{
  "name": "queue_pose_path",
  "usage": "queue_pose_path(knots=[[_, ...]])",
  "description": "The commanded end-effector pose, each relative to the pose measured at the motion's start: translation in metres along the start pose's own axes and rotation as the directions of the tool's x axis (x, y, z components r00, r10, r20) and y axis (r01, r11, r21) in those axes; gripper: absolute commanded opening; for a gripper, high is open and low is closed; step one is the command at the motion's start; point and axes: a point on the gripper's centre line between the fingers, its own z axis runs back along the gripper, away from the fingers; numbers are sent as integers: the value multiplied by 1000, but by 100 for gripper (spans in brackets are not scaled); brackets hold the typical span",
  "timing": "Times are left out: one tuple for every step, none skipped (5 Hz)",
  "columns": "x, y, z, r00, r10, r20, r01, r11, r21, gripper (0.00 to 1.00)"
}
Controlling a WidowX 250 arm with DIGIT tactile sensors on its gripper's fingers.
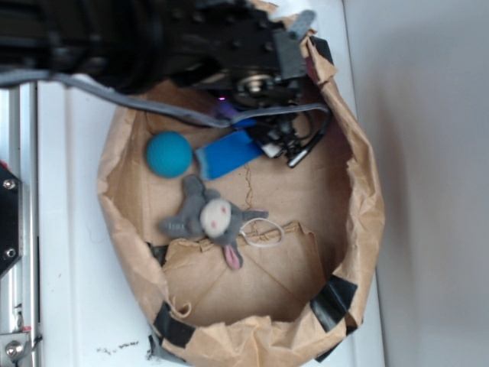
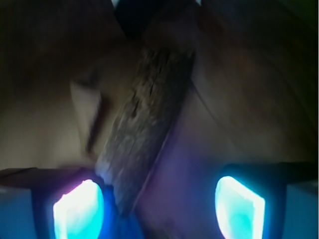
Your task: Grab the wood chip.
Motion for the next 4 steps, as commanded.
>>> queue_pose_path(knots=[[21,-8,6,998,-42,50,42,999,-2,100],[21,-10,3,998,-40,38,40,999,-2,0],[19,-11,2,998,-45,40,45,999,9,0],[18,-11,4,997,-55,46,54,998,13,0]])
